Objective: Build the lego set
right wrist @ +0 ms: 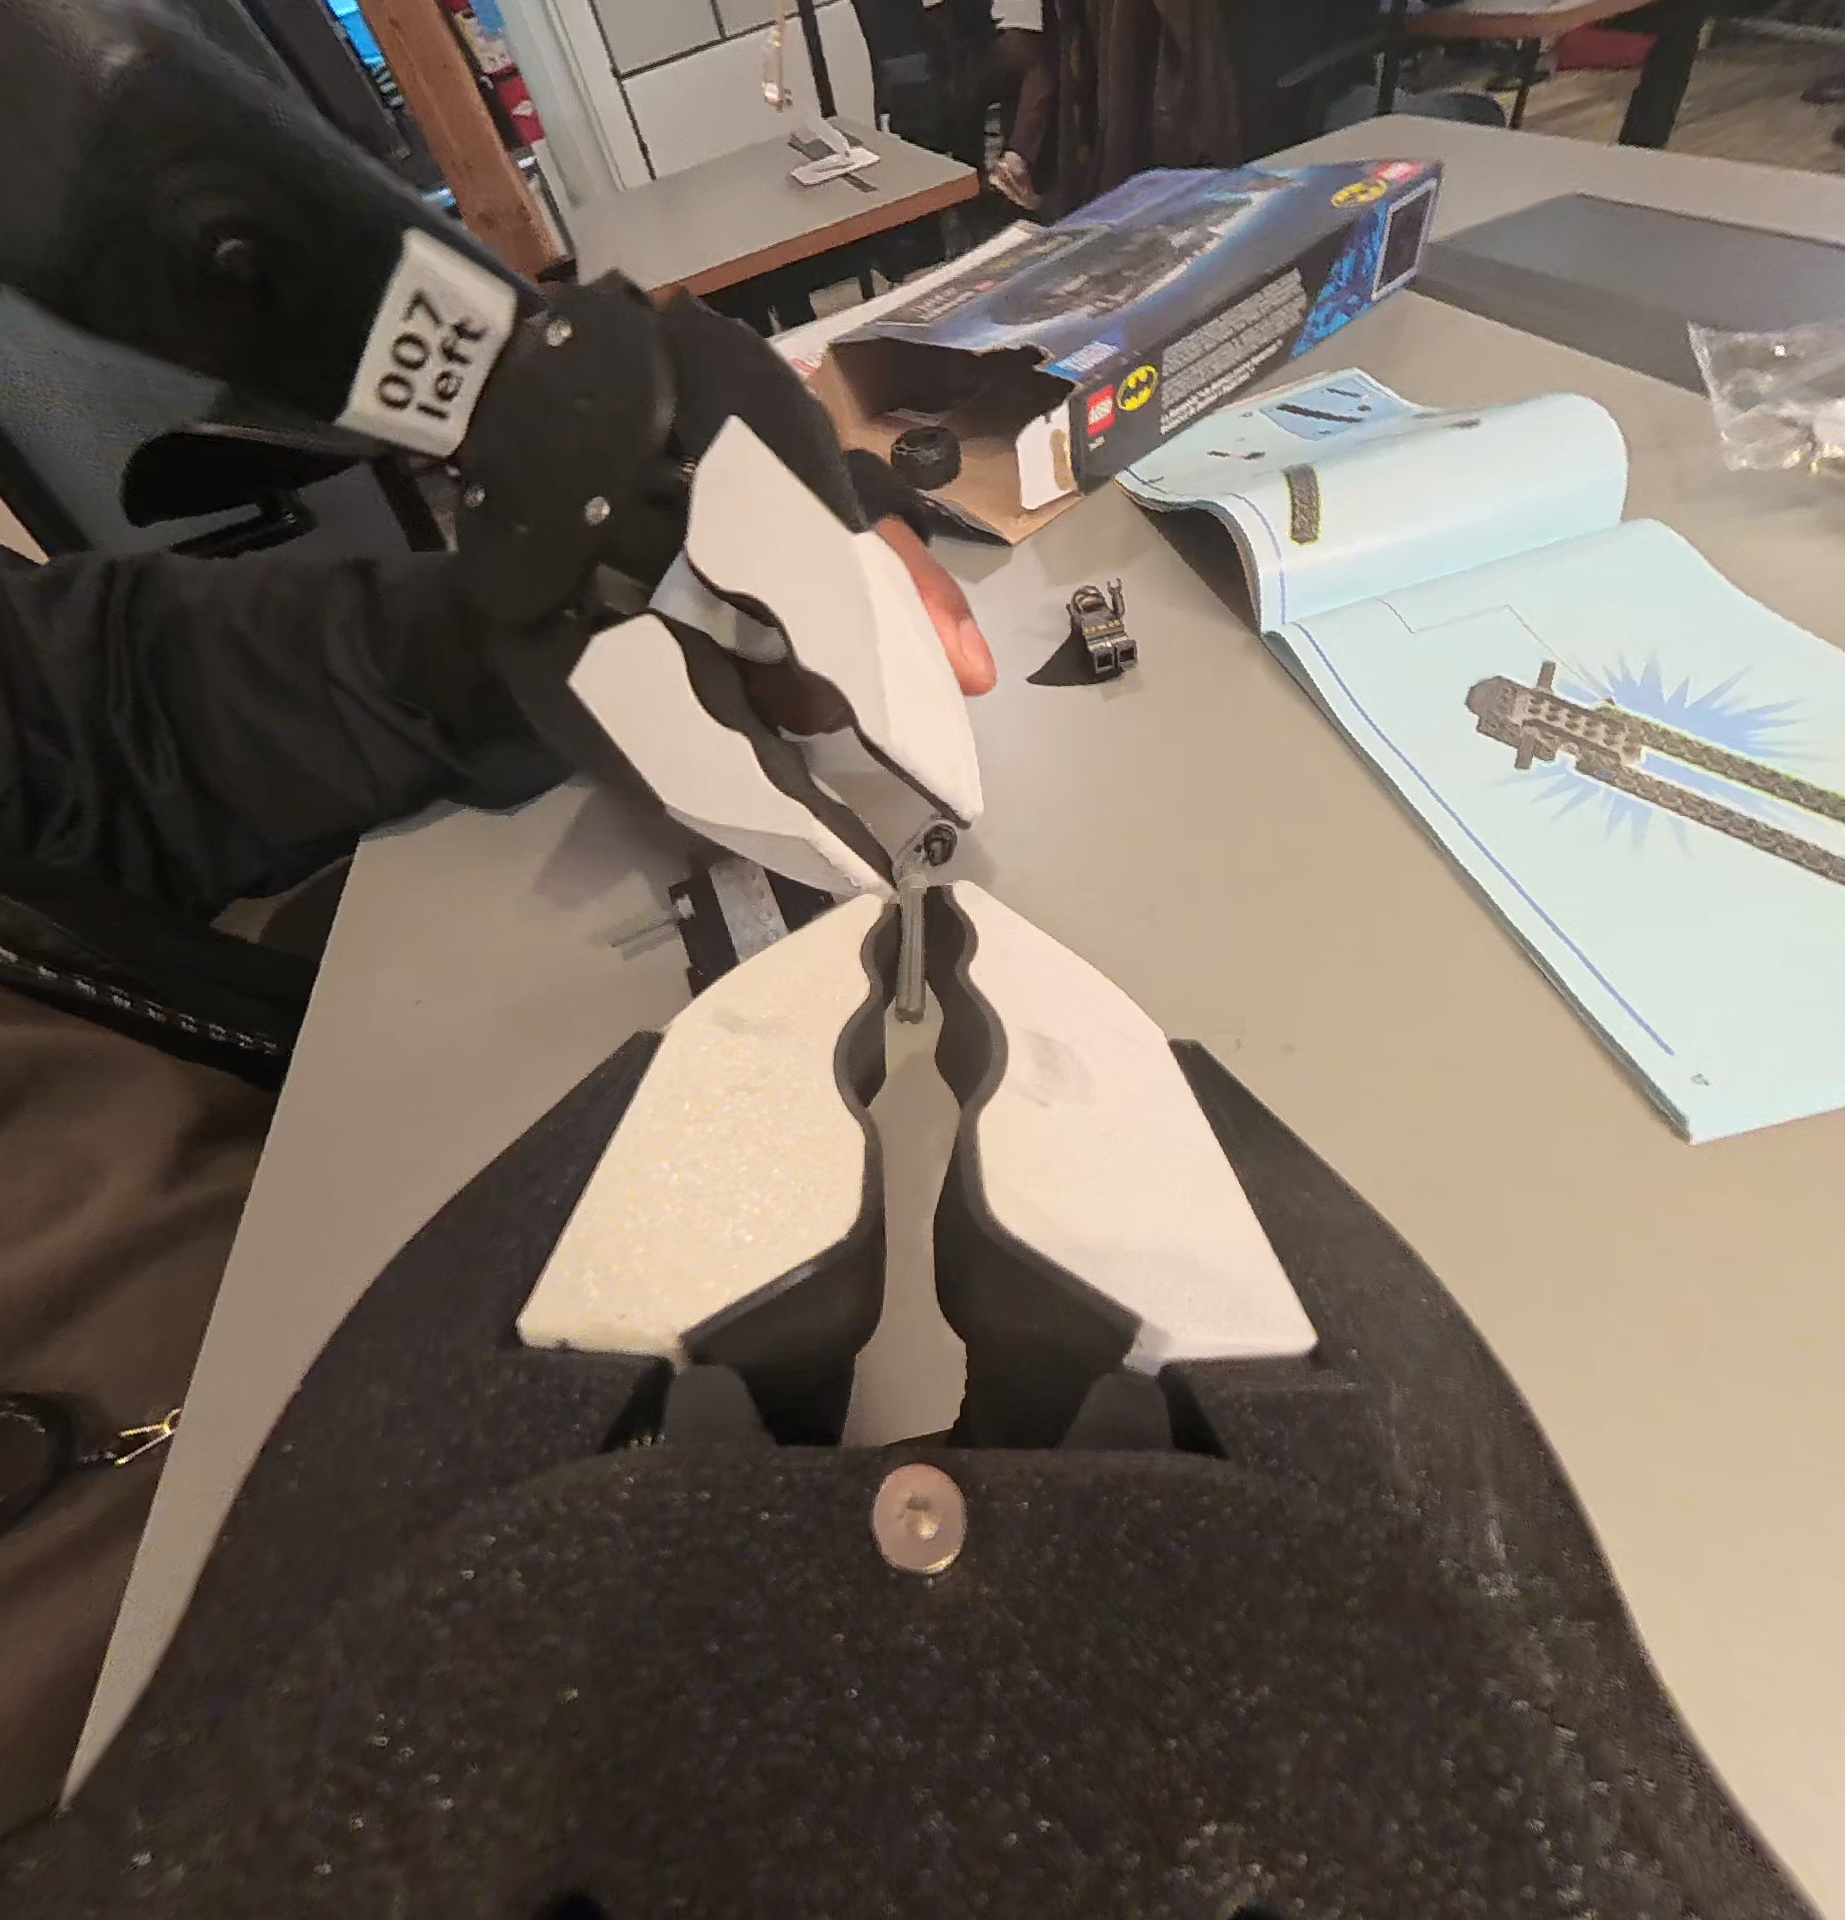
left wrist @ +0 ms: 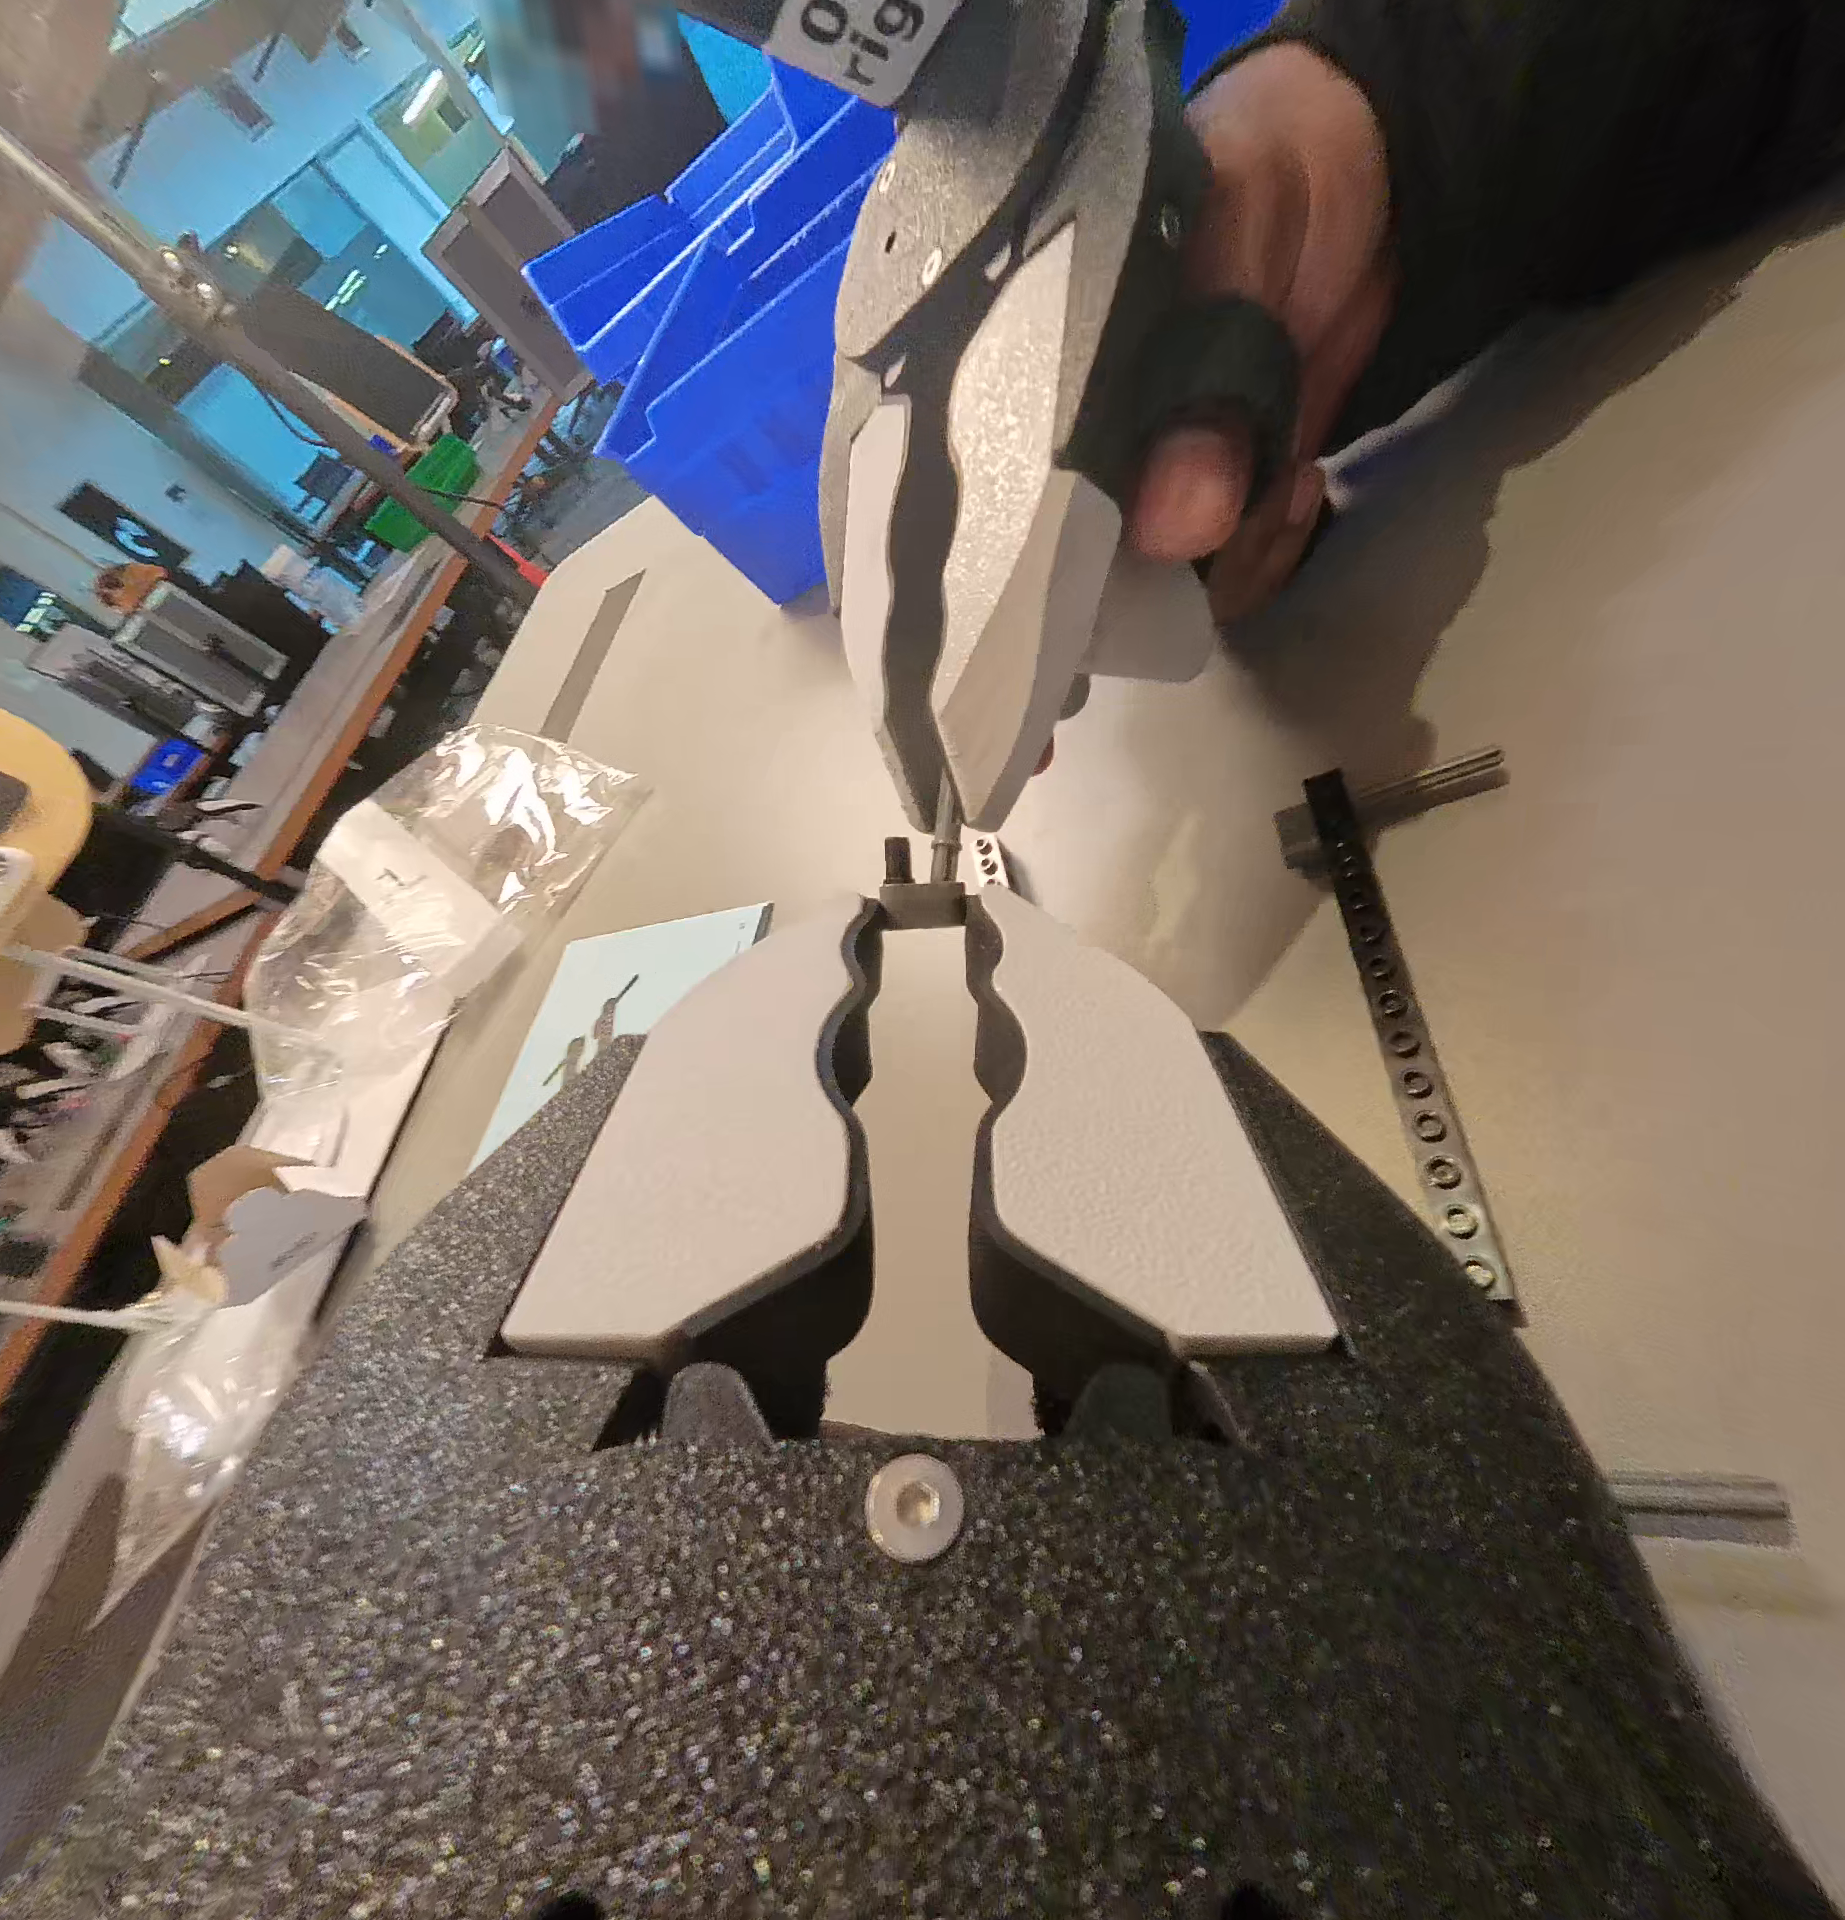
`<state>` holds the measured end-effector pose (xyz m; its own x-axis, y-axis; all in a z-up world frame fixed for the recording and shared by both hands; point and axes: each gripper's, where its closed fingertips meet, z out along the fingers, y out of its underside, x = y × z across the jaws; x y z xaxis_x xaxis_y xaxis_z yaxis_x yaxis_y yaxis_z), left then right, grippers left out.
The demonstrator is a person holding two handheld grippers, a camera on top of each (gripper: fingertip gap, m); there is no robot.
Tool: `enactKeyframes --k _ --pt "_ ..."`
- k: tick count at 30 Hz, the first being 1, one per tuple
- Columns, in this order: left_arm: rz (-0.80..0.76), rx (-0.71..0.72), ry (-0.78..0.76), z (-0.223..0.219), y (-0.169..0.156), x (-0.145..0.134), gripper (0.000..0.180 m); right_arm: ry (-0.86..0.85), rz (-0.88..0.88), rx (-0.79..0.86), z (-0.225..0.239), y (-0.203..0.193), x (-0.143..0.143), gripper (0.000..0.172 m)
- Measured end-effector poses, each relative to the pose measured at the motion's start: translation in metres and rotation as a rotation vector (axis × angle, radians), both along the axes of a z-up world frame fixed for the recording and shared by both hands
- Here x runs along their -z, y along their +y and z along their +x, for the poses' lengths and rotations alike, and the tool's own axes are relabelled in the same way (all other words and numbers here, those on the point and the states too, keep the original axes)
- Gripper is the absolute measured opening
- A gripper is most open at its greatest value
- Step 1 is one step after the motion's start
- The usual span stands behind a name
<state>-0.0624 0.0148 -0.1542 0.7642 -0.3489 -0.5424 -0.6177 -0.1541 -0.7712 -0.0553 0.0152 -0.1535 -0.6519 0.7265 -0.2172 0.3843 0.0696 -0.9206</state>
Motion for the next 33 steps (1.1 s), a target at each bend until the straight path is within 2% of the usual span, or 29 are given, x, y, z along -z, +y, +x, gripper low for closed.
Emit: enactKeyframes --k 4,8,16,33 --pt "-0.014 0.051 -0.098 0.005 -0.004 -0.003 0.015 0.048 0.036 -0.034 0.004 -0.004 -0.003 0.004" --pt "-0.035 0.052 -0.112 0.005 -0.004 -0.001 0.015 0.062 0.074 -0.031 0.004 -0.005 -0.002 0.004" --pt "-0.124 0.014 -0.097 0.003 -0.003 0.009 0.015 0.102 0.230 -0.011 0.002 -0.003 0.007 0.004" --pt "-0.217 -0.105 0.029 -0.002 0.003 0.023 0.014 0.052 0.301 0.041 -0.004 0.001 0.020 0.004"
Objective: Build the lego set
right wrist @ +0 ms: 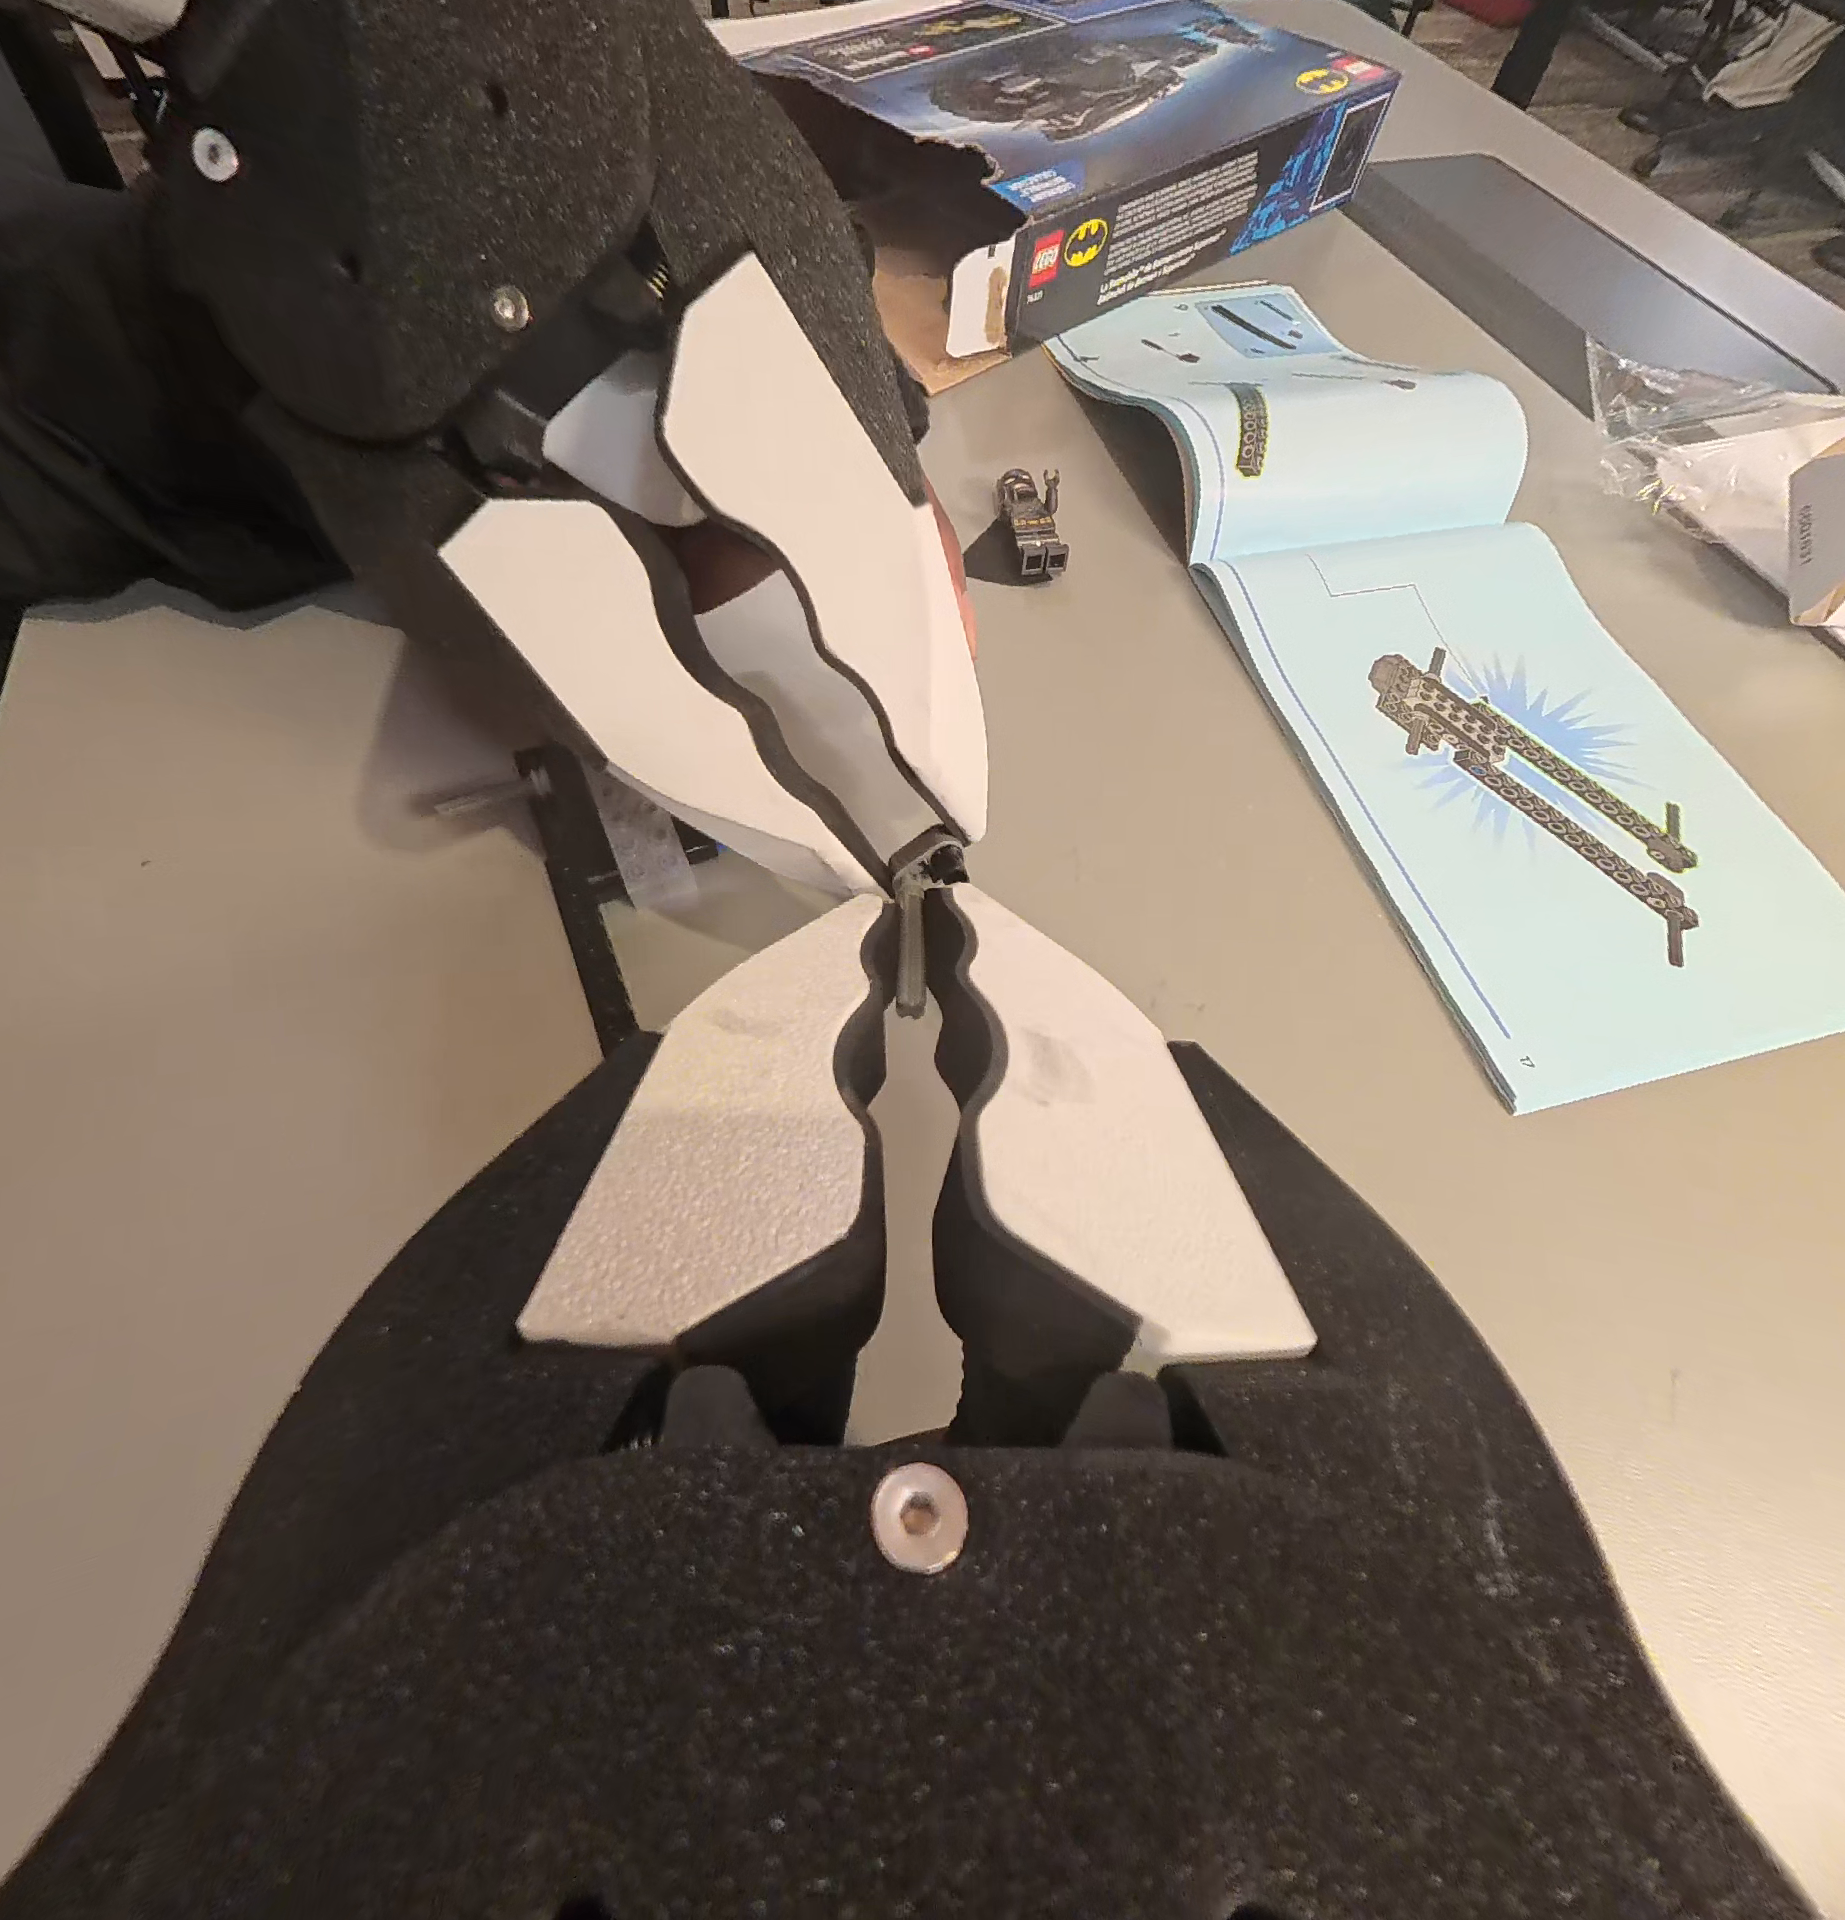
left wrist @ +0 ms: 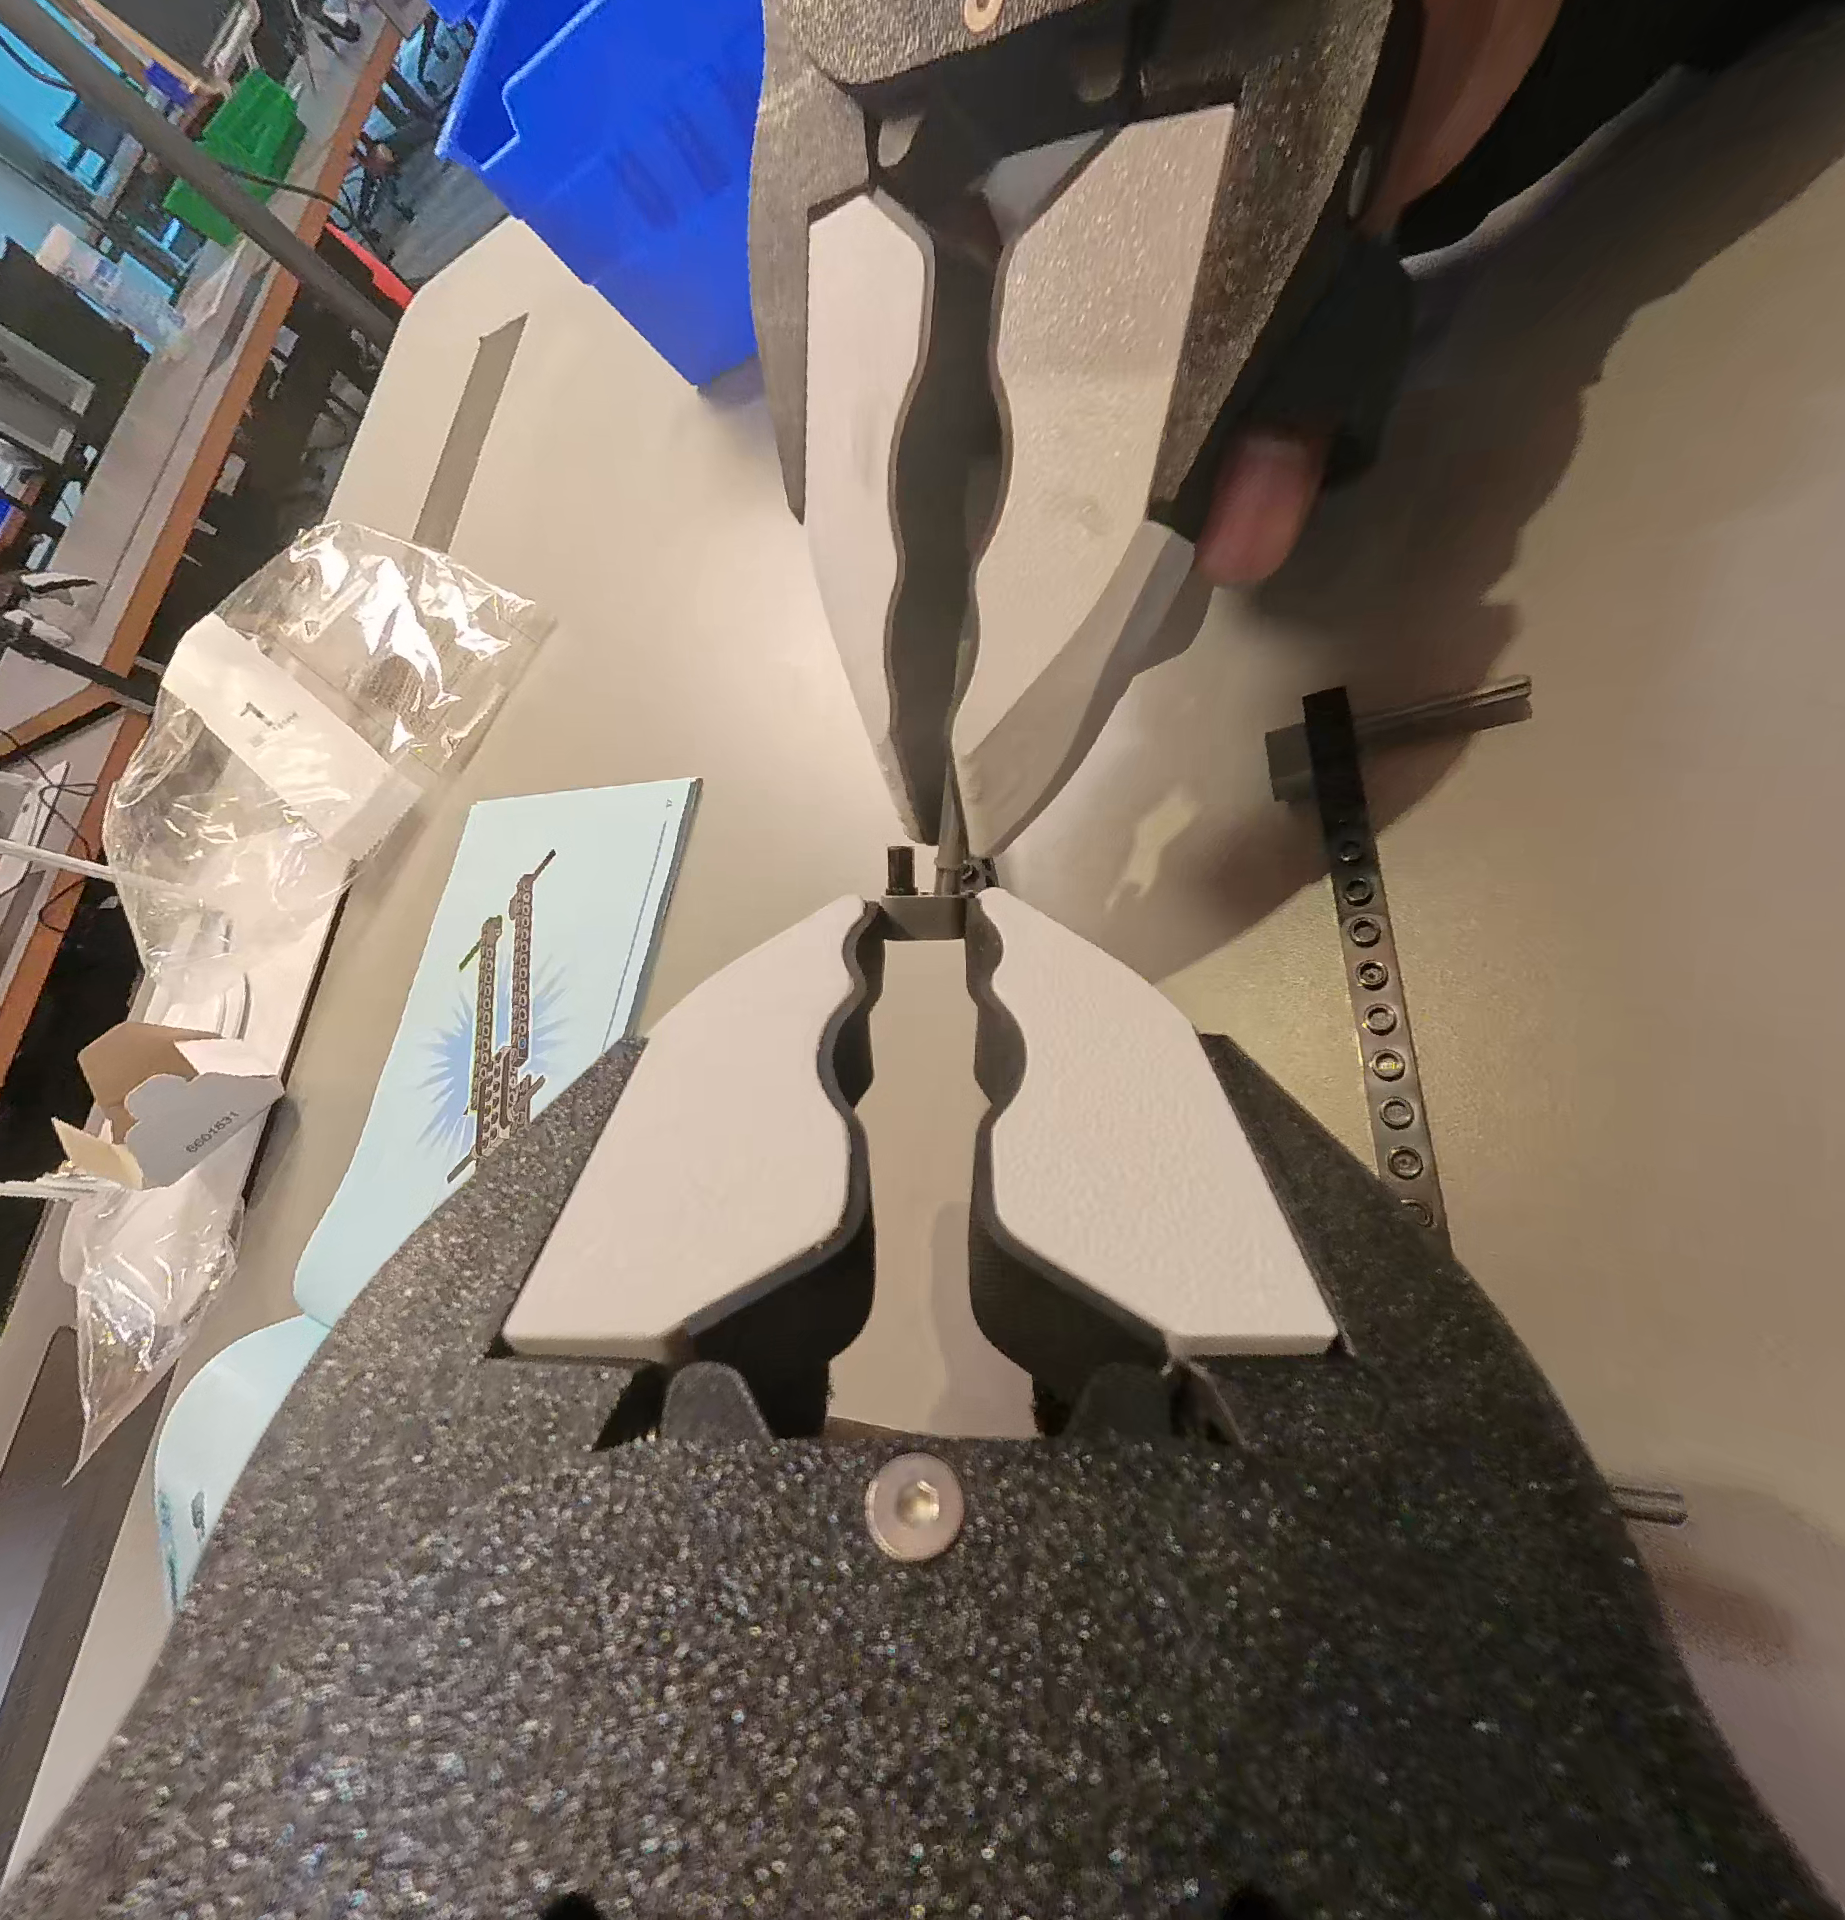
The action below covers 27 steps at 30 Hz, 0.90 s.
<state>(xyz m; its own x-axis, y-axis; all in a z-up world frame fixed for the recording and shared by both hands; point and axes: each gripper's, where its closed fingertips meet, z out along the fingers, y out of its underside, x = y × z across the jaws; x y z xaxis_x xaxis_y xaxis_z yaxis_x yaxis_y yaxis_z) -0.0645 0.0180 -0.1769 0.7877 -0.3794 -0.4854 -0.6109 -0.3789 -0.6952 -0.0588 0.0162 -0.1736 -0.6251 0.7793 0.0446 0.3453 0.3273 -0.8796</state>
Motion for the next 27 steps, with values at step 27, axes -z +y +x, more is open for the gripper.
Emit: enactKeyframes --k 27 --pt "0.129 0.097 -0.511 0.008 -0.007 -0.040 0.019 0.217 -0.113 -0.063 0.006 -0.008 -0.041 0.004"
